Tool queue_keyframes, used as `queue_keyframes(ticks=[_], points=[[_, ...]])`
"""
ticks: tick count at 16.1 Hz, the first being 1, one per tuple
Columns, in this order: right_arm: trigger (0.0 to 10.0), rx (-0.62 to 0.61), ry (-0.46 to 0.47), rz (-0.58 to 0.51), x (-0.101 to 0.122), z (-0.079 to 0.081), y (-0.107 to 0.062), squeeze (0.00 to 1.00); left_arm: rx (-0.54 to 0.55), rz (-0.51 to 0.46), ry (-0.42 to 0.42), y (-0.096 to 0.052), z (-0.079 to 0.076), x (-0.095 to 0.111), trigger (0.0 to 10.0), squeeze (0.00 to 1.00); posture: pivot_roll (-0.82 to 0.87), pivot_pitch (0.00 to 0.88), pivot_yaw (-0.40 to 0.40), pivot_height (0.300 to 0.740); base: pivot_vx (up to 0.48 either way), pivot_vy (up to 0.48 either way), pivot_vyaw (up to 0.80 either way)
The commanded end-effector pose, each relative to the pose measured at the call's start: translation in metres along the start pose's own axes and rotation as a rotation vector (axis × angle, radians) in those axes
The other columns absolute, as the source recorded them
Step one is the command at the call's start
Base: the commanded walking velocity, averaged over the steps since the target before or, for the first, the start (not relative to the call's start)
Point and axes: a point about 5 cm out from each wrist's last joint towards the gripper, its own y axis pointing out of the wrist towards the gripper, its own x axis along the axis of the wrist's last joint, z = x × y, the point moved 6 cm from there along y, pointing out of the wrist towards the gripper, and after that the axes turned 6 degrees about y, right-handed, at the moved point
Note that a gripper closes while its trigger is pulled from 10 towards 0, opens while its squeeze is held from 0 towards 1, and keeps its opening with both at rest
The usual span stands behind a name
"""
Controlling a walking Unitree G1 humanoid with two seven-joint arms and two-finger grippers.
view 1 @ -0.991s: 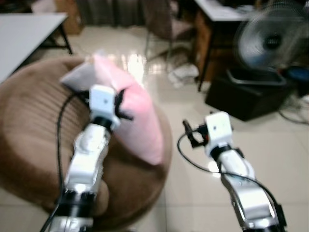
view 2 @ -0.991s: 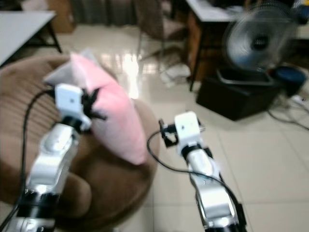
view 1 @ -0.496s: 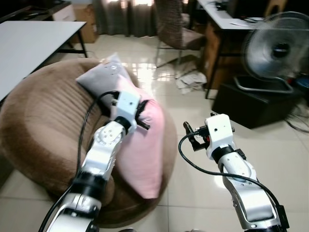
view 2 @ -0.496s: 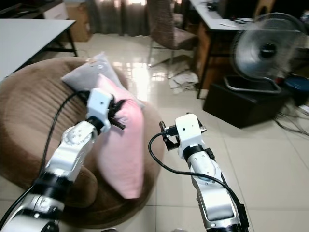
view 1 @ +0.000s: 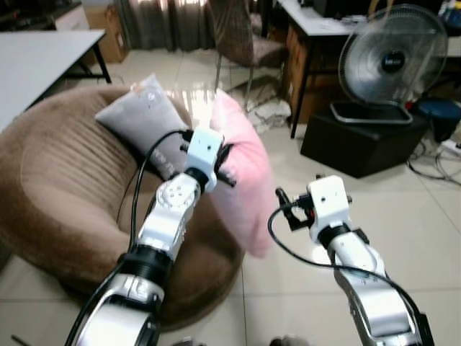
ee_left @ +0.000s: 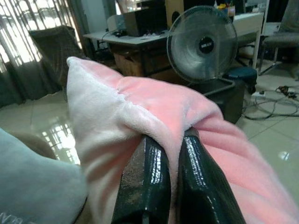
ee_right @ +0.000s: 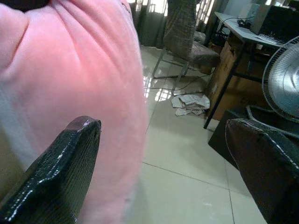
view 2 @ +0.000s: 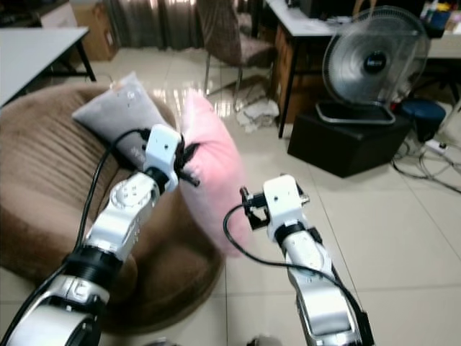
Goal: Move the pillow to the sofa from floor
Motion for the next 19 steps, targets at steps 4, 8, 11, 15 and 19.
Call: queue_keyframes(ticks=[4,8,11,15,19], points=[[10.0,-0.003,-0.001,0.004,0.002,0.0,-0.001,0.0,0.068,-0.072,0.0,0.005,0.016,0.02,10.0,0.0,-0.09,0.022,0.044,0.74,0.0,0.0,0.0],[10.0,-0.005,0.0,0.004,0.002,0.001,-0.003,0.0,0.072,-0.071,0.011,0.012,0.017,0.022,10.0,0.0,-0.09,0.03,0.051,0.74,0.0,0.0,0.0],[10.0,-0.009,0.0,0.008,0.001,0.0,-0.005,0.0,0.092,-0.08,0.001,0.015,0.018,0.025,10.0,0.0,-0.09,0.037,0.048,0.74,0.0,0.0,0.0],[10.0,0.006,-0.054,0.009,0.002,0.002,-0.005,0.0,0.086,-0.091,-0.003,0.014,0.016,0.024,10.0,0.0,-0.09,0.043,0.044,0.74,0.0,0.0,0.0],[10.0,-0.009,-0.064,0.011,0.001,0.0,-0.005,0.0,0.096,-0.098,-0.014,0.015,0.021,0.026,10.0,0.0,-0.1,0.044,0.046,0.74,0.287,0.0,0.8]])
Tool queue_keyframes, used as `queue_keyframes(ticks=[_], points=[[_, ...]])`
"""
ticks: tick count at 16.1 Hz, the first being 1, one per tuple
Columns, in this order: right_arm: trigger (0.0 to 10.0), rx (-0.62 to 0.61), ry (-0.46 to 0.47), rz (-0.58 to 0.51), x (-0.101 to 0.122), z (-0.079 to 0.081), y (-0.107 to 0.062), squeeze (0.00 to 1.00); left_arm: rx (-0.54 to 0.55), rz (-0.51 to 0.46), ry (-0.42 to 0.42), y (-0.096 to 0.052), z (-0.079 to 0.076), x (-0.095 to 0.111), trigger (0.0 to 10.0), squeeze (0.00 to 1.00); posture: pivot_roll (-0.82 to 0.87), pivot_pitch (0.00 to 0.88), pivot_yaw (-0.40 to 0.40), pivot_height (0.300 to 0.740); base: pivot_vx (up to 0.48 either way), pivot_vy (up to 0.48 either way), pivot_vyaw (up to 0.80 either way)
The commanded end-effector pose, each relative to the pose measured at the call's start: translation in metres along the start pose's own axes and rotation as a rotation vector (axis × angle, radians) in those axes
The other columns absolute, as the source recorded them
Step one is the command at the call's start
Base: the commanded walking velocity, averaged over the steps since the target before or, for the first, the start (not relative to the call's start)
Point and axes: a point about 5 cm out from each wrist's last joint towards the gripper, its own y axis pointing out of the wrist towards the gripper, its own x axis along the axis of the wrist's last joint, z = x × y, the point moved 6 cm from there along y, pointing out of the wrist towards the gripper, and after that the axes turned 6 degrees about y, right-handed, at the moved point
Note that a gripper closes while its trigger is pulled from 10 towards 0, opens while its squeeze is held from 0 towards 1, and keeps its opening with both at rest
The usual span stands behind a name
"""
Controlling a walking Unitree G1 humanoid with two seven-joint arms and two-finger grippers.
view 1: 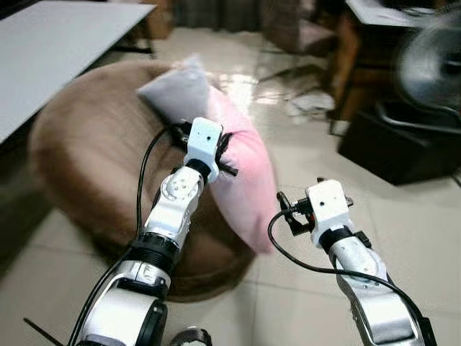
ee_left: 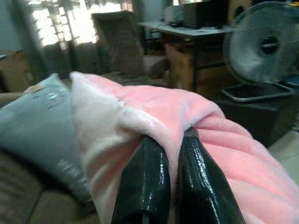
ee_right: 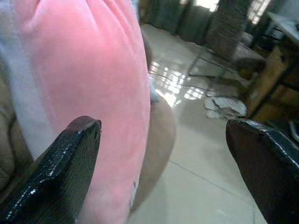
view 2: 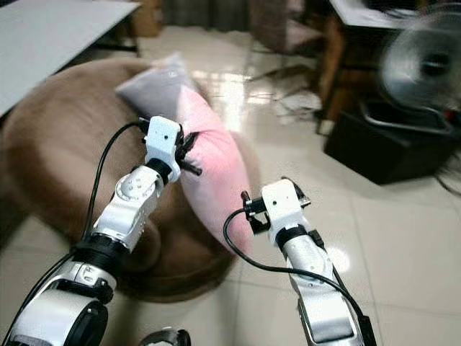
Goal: Move the pillow to the sofa from floor
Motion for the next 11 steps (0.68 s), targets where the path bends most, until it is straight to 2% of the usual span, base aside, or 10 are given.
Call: queue_keyframes(ticks=[1,3,7,11], points=[[10.0,-0.004,-0.009,-0.007,0.004,0.0,0.0,0.0,0.03,-0.07,0.008,0.003,0.011,0.019,10.0,0.0,-0.1,0.044,0.046,0.74,0.3,0.0,0.8],[10.0,-0.017,-0.009,-0.004,0.003,-0.002,0.0,0.0,0.024,-0.07,0.008,0.004,0.01,0.019,10.0,0.0,-0.1,0.042,0.048,0.74,0.304,0.0,0.74],[10.0,-0.043,0.015,-0.001,0.002,-0.006,0.0,0.0,0.008,-0.073,0.008,0.004,0.008,0.02,10.0,0.0,-0.1,0.042,0.048,0.74,0.303,0.0,0.0],[10.0,-0.043,0.015,0.002,0.001,-0.006,-0.001,0.0,-0.026,-0.057,0.009,0.008,0.0,0.017,10.0,0.0,-0.1,0.032,0.05,0.74,0.0,0.0,0.0]])
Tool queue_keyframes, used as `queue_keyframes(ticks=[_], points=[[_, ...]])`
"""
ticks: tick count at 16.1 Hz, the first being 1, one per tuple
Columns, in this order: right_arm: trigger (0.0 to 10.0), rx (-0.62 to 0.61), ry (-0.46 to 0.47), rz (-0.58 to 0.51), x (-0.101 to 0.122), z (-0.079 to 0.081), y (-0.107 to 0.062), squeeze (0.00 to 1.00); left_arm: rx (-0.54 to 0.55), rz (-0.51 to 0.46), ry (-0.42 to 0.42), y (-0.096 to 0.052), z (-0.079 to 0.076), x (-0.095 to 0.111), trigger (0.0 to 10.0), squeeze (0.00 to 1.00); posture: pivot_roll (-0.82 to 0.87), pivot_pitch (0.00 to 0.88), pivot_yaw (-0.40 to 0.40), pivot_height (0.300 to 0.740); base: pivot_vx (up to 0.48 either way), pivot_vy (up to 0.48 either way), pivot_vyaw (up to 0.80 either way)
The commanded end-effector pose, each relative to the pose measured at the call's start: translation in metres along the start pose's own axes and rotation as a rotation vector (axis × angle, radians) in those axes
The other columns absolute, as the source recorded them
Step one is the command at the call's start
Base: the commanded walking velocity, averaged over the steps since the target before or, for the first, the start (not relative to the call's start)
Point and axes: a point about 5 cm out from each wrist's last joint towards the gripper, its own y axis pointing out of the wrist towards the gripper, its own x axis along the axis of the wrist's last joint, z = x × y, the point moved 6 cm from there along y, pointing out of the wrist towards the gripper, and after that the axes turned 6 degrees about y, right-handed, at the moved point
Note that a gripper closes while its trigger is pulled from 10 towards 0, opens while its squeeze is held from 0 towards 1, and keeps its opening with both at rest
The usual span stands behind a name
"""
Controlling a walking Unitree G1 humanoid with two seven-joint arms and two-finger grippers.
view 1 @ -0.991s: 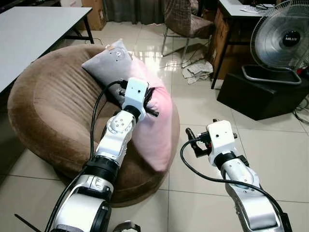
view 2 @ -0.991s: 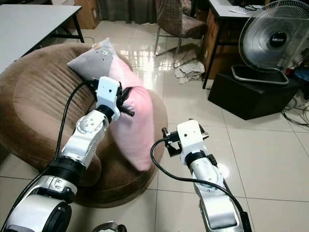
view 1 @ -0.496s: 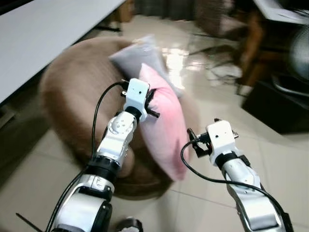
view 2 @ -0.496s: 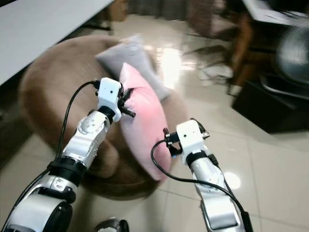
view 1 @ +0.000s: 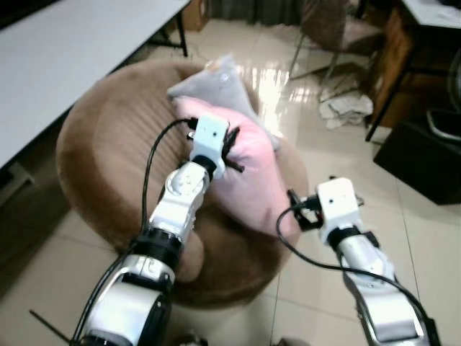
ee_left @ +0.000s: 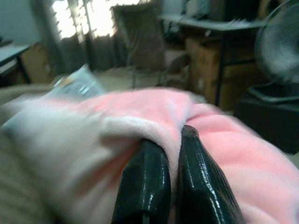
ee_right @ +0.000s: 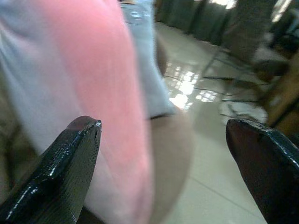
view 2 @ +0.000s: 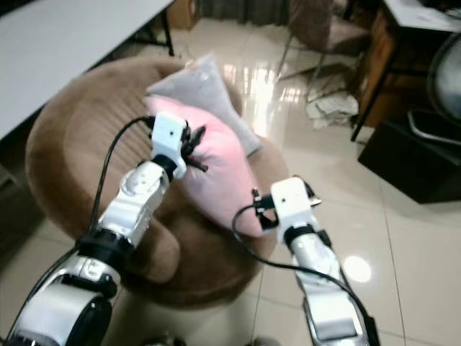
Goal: Move the pillow to the sofa from floor
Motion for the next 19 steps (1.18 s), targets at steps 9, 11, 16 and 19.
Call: queue_keyframes(ticks=[9,11,16,19], points=[[10.0,-0.001,-0.007,0.025,-0.007,0.007,-0.009,0.0,-0.108,0.089,0.069,0.021,-0.026,-0.01,10.0,0.0,-0.13,0.064,0.068,0.74,0.0,0.0,0.0],[10.0,-0.003,-0.01,0.024,-0.006,0.006,-0.013,0.0,-0.124,0.099,0.082,0.027,-0.034,-0.006,10.0,0.0,-0.15,0.087,0.077,0.74,0.0,0.0,0.0],[10.0,-0.025,-0.018,0.044,-0.01,0.003,-0.029,0.0,-0.102,0.11,0.104,0.037,-0.039,0.004,10.0,0.0,-0.2,0.141,0.1,0.74,0.0,0.0,0.0],[10.0,0.063,0.033,0.038,-0.005,0.018,-0.04,0.0,0.051,0.189,0.213,0.037,-0.005,-0.002,10.0,0.0,-0.22,0.165,0.101,0.74,0.0,0.0,0.0]])
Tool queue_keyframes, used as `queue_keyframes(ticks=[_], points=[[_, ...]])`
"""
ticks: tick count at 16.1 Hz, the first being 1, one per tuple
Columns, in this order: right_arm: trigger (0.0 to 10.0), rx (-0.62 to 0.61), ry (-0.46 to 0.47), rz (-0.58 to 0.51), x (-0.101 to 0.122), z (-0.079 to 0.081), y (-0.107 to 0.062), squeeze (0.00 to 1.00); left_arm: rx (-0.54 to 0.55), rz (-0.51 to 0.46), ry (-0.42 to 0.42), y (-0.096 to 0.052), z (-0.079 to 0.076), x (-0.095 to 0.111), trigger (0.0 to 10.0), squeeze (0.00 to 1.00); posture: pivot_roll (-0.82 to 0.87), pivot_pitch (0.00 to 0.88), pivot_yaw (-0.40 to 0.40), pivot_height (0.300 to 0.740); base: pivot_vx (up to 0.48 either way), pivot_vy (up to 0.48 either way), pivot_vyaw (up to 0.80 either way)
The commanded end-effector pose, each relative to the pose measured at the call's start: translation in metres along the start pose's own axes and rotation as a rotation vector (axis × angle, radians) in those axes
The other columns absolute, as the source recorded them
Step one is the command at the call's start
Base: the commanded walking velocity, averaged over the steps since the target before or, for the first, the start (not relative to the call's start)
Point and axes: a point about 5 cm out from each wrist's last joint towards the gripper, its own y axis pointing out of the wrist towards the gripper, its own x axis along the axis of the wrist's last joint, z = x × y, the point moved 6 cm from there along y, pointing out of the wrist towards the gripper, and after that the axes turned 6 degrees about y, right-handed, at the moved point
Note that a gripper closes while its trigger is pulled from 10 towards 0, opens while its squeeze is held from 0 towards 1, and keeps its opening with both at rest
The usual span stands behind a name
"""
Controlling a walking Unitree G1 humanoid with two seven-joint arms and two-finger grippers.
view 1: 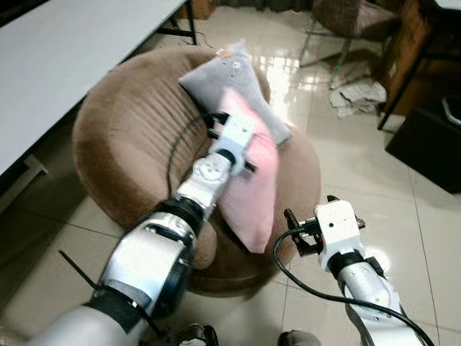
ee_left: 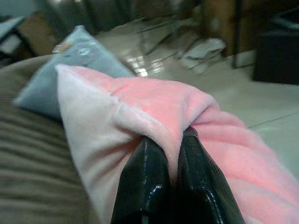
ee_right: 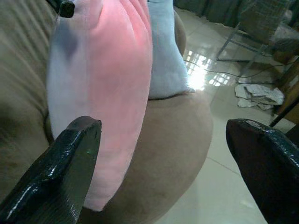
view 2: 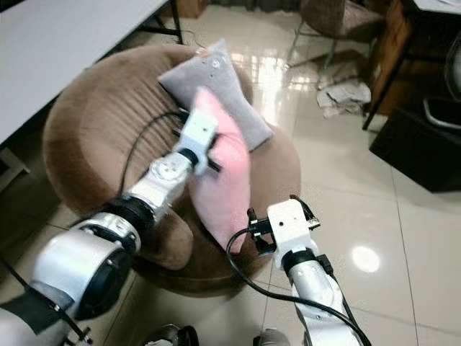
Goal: Move the pillow to the sofa from floor
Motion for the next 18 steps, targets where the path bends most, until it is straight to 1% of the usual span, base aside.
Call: queue_keyframes(ticks=[1,2,3,4,5,6,9,10,11,13,15,16,17,18], points=[[10.0,0.062,0.031,-0.001,0.003,0.011,-0.004,0.0,0.045,0.013,0.039,0.001,0.013,0.002,10.0,0.0,-0.23,0.172,0.102,0.74,0.0,0.0,0.0],[10.0,0.175,0.065,0.011,0.004,0.025,-0.011,0.0,0.098,0.06,0.09,-0.002,0.03,-0.008,10.0,0.0,-0.23,0.181,0.099,0.74,0.0,0.0,0.0],[10.0,0.232,0.066,0.014,0.005,0.032,-0.014,0.0,0.131,0.088,0.114,-0.004,0.04,-0.015,10.0,0.0,-0.24,0.188,0.097,0.74,0.0,0.0,0.0],[10.0,0.301,0.054,0.017,0.007,0.039,-0.019,0.0,0.177,0.122,0.14,-0.008,0.055,-0.023,10.0,0.49,-0.24,0.196,0.09,0.74,0.0,0.0,0.0],[10.0,0.331,0.029,0.022,0.007,0.04,-0.022,0.0,0.201,0.149,0.146,-0.011,0.065,-0.03,10.0,1.0,-0.24,0.204,0.079,0.74,0.0,0.0,0.0],[10.0,0.345,0.021,0.022,0.008,0.039,-0.022,0.0,0.219,0.165,0.14,-0.014,0.073,-0.036,10.0,1.0,-0.24,0.206,0.07,0.74,0.0,0.0,0.0],[10.0,0.442,0.051,0.018,0.014,0.05,-0.023,0.0,0.246,0.182,0.147,-0.02,0.088,-0.042,10.0,1.0,-0.23,0.209,0.056,0.74,0.0,0.0,0.0],[10.0,0.456,0.057,0.024,0.013,0.051,-0.023,0.0,0.266,0.173,0.141,-0.021,0.095,-0.04,10.0,1.0,-0.23,0.206,0.051,0.74,0.0,0.0,0.0],[10.0,0.458,0.059,0.026,0.013,0.05,-0.021,0.0,0.277,0.149,0.115,-0.021,0.101,-0.034,10.0,1.0,-0.22,0.204,0.048,0.74,0.0,0.0,0.0],[10.0,0.455,0.059,0.022,0.013,0.048,-0.018,0.0,0.295,0.114,0.101,-0.021,0.109,-0.025,10.0,1.0,-0.22,0.198,0.042,0.74,0.0,0.0,0.0],[10.0,0.442,0.051,0.012,0.015,0.045,-0.011,0.0,0.368,0.069,0.094,-0.024,0.131,-0.011,10.0,1.0,-0.2,0.182,0.035,0.74,0.0,0.0,0.0],[10.0,0.432,0.046,0.002,0.017,0.043,-0.006,0.0,0.402,0.052,0.084,-0.028,0.144,-0.007,10.0,0.23,-0.18,0.168,0.03,0.74,0.0,0.0,0.0],[10.0,0.426,0.043,-0.003,0.017,0.042,-0.003,0.0,0.406,0.047,0.085,-0.03,0.147,-0.007,10.0,0.0,-0.18,0.16,0.03,0.74,0.0,0.0,0.0],[10.0,0.421,0.038,-0.003,0.017,0.041,-0.001,0.0,0.404,0.044,0.085,-0.03,0.149,-0.007,10.0,0.0,-0.17,0.157,0.03,0.74,0.0,0.0,0.0]])
